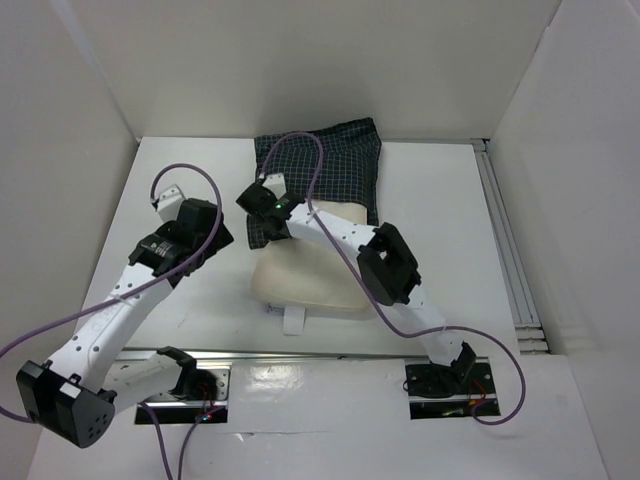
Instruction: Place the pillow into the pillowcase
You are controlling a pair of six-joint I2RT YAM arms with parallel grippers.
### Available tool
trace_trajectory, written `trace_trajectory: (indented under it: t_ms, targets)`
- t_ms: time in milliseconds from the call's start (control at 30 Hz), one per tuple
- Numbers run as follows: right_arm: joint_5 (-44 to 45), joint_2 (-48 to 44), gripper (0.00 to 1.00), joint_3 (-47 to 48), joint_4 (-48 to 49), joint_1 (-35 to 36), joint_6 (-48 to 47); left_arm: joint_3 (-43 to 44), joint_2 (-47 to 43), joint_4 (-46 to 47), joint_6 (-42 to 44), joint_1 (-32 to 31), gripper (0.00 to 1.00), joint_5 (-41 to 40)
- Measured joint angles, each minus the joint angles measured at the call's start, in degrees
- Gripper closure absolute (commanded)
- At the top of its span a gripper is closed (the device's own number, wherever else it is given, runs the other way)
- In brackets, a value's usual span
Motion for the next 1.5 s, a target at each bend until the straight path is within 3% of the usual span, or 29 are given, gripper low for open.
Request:
trace_trajectory:
  t_ms: [133,300,467,633,933,1000,1067,1300,1500]
  targets:
    - [-2.1,-9.1,1.00,-13.6,9.5,-0.2,-3.7,-0.7,1.8,4.6,4.1,1.4,0.00,3.4]
    - [-16.6,-26.3,1.00,-29.4,13.7,-6.5,-12.3,-5.0,7.6,18.2,14.9,6.1,0.00,16.4]
    - [-23.7,-32.8,1.00,-29.4,16.2,-14.3,-18.0,-8.1,14.5,31.6,26.6,8.0,0.00,32.7]
    - [-27.9,-32.4,1.00,-29.3,16.8,-15.0,-20.3,-7.0,23.4,41.6,33.4,8.0,0.00,44.4]
    - [-32.9,-32.2,1.00,-29.3,16.2,-14.7,-22.0,10.4,44.3,45.3,35.9,7.9,0.00,50.0]
    - [-32.9,-32.2,1.00,-29.3,16.3,-14.8,-22.1,13.5,46.4,45.2,36.5,7.8,0.34,50.0]
    - [-33.2,-32.2,1.00,-29.3,16.3,-14.9,-22.1,15.6,47.7,45.0,37.4,7.8,1.00,50.0]
    - [-32.5,-31.5,1.00,-30.7,19.2,-14.9,-21.0,15.2,48.1,45.6,37.2,5.6,1.00,52.0]
    - [-29.9,-23.7,1.00,-31.2,27.7,-13.5,-18.1,-2.0,30.9,45.9,33.6,1.5,1.00,50.8]
